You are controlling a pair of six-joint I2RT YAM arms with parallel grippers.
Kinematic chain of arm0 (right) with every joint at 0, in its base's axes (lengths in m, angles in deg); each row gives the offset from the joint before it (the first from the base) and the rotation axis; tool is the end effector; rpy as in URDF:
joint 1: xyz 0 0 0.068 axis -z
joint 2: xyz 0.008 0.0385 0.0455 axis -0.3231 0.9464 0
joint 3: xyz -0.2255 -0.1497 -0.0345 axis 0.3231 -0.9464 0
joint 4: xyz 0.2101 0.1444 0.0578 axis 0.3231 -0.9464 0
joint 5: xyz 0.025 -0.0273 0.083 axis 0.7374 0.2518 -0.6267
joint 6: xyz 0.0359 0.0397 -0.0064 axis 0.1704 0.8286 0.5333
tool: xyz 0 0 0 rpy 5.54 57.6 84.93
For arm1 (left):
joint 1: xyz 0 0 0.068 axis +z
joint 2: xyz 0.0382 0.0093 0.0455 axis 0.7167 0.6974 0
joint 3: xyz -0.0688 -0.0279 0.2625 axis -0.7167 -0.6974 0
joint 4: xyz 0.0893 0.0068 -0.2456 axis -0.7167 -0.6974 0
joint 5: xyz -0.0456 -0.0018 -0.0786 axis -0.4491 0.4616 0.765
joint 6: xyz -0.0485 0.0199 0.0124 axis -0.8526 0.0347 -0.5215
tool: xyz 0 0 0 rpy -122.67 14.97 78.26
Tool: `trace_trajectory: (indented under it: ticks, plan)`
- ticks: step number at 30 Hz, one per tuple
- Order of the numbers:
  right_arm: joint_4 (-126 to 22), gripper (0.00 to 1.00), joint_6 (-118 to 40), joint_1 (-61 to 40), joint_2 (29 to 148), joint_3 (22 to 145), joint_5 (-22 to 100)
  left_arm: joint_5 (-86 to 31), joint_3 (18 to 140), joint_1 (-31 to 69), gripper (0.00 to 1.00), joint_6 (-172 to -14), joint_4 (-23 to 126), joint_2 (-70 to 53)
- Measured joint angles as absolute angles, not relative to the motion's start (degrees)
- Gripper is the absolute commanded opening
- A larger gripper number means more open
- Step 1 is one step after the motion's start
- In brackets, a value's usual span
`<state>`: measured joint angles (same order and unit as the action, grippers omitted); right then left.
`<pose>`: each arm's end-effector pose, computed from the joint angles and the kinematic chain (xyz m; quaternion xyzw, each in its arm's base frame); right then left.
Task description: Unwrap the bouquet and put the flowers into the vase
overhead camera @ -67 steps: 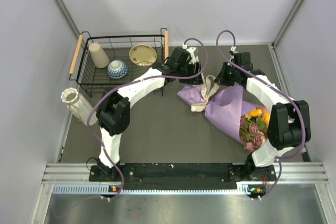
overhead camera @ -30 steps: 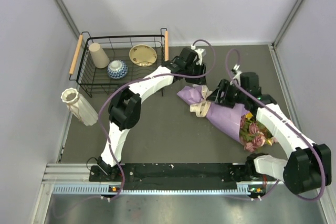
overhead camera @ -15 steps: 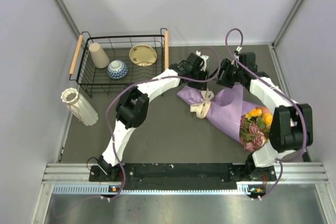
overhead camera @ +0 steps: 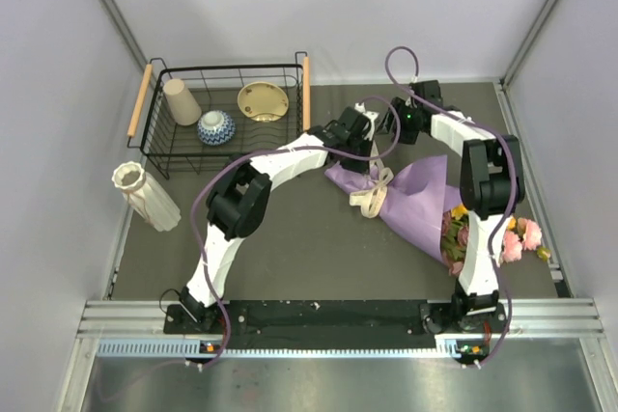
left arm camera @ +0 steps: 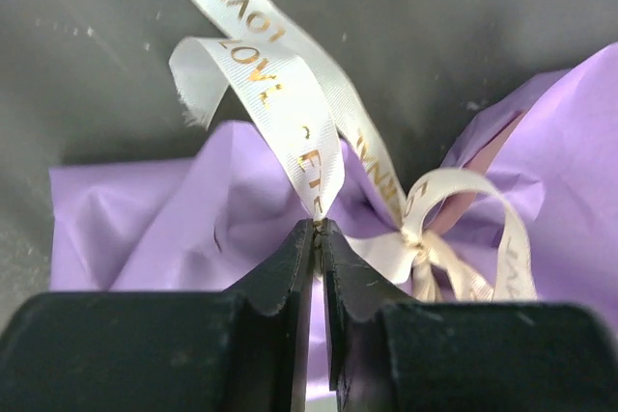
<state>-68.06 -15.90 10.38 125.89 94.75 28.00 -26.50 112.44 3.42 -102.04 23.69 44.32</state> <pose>0.4509 0.0787 0.1883 0.1129 0.9160 0.2600 0.2839 0.3695 -0.3450 0.2015 0.2037 0.9086 -0.2518 0.2636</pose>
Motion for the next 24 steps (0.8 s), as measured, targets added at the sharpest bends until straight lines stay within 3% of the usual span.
trace_trajectory:
  ticks: [14,19,22,24]
  plan:
    - [-78.9,0.65,-29.2,1.4,139.4,115.6,43.9,-27.8,100.8,3.4,0.00,-104.4,31.3,35.5]
    - [-81.1,0.60,-31.1,-0.1,141.9,118.9,46.8,-27.9,96.8,3.4,0.00,-106.2,33.6,33.4]
    - [-81.6,0.54,-31.8,-0.5,142.1,119.2,48.2,-28.1,94.0,3.4,0.00,-107.1,35.1,31.8]
    - [-81.7,0.44,-32.1,-0.5,142.2,119.2,49.1,-28.2,92.5,3.4,0.00,-107.7,36.2,30.9]
